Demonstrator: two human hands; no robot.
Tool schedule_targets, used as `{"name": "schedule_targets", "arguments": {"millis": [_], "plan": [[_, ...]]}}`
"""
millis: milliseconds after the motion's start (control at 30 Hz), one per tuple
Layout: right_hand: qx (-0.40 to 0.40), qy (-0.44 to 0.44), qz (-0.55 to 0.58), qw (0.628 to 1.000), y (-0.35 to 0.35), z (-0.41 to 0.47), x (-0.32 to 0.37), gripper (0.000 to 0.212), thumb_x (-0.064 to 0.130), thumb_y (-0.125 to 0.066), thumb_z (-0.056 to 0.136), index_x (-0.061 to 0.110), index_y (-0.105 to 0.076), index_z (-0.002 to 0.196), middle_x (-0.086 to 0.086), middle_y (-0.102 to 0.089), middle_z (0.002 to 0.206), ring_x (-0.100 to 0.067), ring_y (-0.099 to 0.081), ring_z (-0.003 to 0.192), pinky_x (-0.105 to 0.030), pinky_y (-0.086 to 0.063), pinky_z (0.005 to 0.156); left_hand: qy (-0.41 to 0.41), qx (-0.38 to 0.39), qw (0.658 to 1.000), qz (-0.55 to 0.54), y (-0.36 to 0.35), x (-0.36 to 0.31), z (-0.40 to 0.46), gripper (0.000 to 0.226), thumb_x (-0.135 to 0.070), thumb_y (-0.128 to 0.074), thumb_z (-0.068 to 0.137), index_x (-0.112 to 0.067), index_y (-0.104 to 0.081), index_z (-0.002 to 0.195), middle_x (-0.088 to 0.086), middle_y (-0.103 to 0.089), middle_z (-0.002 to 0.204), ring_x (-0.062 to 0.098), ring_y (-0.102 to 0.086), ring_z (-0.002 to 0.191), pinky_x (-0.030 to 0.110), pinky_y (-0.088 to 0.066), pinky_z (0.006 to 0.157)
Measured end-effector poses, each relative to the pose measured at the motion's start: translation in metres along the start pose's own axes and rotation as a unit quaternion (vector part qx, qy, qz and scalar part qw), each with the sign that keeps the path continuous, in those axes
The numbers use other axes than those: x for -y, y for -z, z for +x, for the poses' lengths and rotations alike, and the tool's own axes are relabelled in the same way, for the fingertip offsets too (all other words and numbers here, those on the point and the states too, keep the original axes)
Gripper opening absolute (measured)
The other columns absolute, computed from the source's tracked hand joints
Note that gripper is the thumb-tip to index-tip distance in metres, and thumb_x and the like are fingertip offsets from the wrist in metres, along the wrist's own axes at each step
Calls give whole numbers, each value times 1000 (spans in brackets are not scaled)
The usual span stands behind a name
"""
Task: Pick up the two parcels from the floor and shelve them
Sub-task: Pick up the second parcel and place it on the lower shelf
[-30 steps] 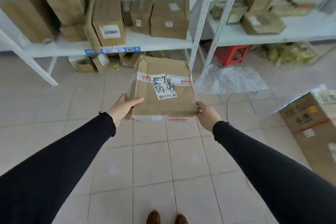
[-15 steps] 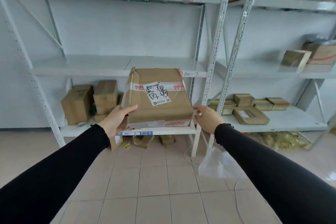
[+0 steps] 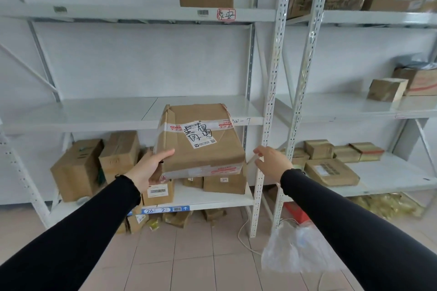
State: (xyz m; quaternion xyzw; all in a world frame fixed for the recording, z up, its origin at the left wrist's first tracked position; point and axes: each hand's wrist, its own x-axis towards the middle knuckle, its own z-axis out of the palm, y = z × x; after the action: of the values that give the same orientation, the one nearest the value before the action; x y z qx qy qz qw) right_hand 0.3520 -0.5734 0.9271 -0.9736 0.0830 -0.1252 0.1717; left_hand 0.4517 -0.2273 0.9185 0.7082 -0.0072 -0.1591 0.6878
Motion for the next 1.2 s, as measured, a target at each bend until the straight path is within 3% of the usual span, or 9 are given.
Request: {"name": "schedule_targets", "arguments": {"millis": [133,333,533,633,733,867,933,1033,1200], "plan": [[13,-5,1,1000,-15,54,-2,37,24,-46,96,19,-53,132,-5,-62,127,-26,-61,109,-38,-51,91,-1,-23,1000,10,-4,-12,42,45,-44,-78,85,-22,-66,122,6,-77,111,26,-71,97,42,-56,80],[-3,15,-1,1000,-46,130,19,38,26,-49,95,25,-51,133,-2,-60,130,-20,-60,109,-36,-53,89,4,-24,1000,19,27,-26,125,76,-58,-85,68,-20,-60,129,15,-69,130,33,-68,116,43,-60,78],[-18,21,-9,1000,-70,198,35,38,27,-48,94,26,-53,132,1,-62,125,-19,-61,104,-36,-55,81,5,-21,1000,7,45,-46,207,79,-58,-85,68,-19,-60,131,13,-69,130,30,-70,108,34,-59,60],[-19,22,-6,1000,-75,231,23,39,27,-47,94,25,-53,132,0,-60,126,-20,-61,103,-33,-53,78,6,-19,1000,8,36,-58,247,69,-52,-82,76,-16,-60,132,13,-72,123,28,-70,99,35,-58,66],[-16,14,2,1000,-81,269,2,38,27,-48,94,24,-53,131,0,-60,128,-19,-59,106,-35,-53,82,6,-16,1000,14,22,-68,290,68,-52,-81,78,-17,-60,131,12,-71,123,28,-70,103,37,-57,69],[-15,16,4,1000,-86,320,-29,37,29,-49,94,24,-54,131,-1,-62,125,-20,-60,106,-38,-53,86,13,4,1000,21,-5,-76,342,71,-54,-80,78,-15,-60,133,13,-71,122,27,-70,95,29,-56,53],[-15,12,4,1000,-89,346,-45,37,29,-50,94,24,-54,131,-2,-62,125,-21,-60,107,-36,-52,86,8,-2,1000,12,-19,-81,370,75,-55,-81,76,-15,-58,136,13,-72,124,26,-71,91,29,-57,53],[-19,12,3,1000,-90,380,-64,36,27,-51,94,22,-55,130,-2,-63,126,-22,-60,109,-34,-51,85,12,-8,1000,12,-36,-88,406,81,-54,-83,73,-19,-51,139,12,-69,129,28,-71,101,35,-61,60],[-10,4,1,1000,-99,428,-78,30,25,-49,95,17,-56,124,-4,-62,124,-24,-59,108,-33,-49,83,17,-25,1000,4,-52,-91,455,71,-44,-81,83,-21,-40,137,9,-63,124,27,-69,104,45,-64,73]]}}
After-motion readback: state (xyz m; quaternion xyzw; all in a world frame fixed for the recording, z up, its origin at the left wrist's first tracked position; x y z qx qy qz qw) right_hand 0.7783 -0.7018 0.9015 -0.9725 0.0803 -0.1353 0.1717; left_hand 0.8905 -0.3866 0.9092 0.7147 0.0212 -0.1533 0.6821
